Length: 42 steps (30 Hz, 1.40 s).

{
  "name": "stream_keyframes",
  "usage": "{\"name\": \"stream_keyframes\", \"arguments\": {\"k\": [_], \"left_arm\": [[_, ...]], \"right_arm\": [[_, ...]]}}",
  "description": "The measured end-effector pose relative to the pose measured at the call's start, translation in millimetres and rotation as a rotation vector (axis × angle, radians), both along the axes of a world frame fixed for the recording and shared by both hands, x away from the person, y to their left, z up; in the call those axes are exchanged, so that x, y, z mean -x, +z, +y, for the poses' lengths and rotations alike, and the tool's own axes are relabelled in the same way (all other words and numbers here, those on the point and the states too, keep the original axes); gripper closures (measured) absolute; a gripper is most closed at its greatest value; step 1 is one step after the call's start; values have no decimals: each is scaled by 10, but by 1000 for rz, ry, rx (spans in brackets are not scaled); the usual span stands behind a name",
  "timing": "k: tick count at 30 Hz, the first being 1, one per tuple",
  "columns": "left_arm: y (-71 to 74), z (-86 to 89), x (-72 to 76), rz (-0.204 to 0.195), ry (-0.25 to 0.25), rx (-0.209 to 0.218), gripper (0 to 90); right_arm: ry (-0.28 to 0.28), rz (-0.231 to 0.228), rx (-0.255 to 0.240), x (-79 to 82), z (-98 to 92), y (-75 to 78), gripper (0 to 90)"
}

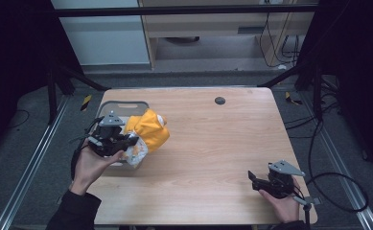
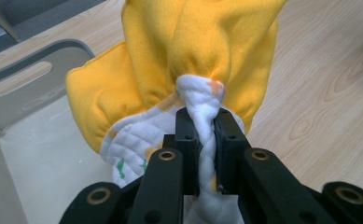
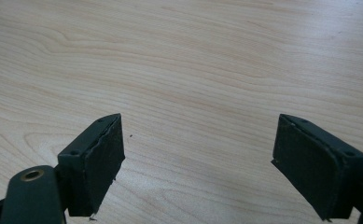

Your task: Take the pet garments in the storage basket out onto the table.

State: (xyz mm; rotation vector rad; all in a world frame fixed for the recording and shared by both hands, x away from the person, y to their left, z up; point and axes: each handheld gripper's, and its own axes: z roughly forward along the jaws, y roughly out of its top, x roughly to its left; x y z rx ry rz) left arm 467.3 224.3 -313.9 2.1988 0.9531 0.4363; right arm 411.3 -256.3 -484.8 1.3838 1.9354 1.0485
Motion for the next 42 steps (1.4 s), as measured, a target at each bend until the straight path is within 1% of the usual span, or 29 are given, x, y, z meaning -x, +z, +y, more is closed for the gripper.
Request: {"name": "stream_keyframes", "arguments": {"k": [13,17,21,35,42], "left_arm": [[0,-169,24,2,-47,-9,821],[-7,-215,33,2,-57,-3,821],[-17,-253,40,7,-65,-11,822],[-77,-434,57,16,-107,-18,821],[-158,-528,57,32,-129,-12,821]], "right_arm": [[1,-3,0,1,-1,2,163],[0,-6,2,1,-4,2,163],[0,-7,1,2,-4,3,163],[1,-10,3,2,-2,2,162],[-1,-11,5,2,-2,2,162]]}}
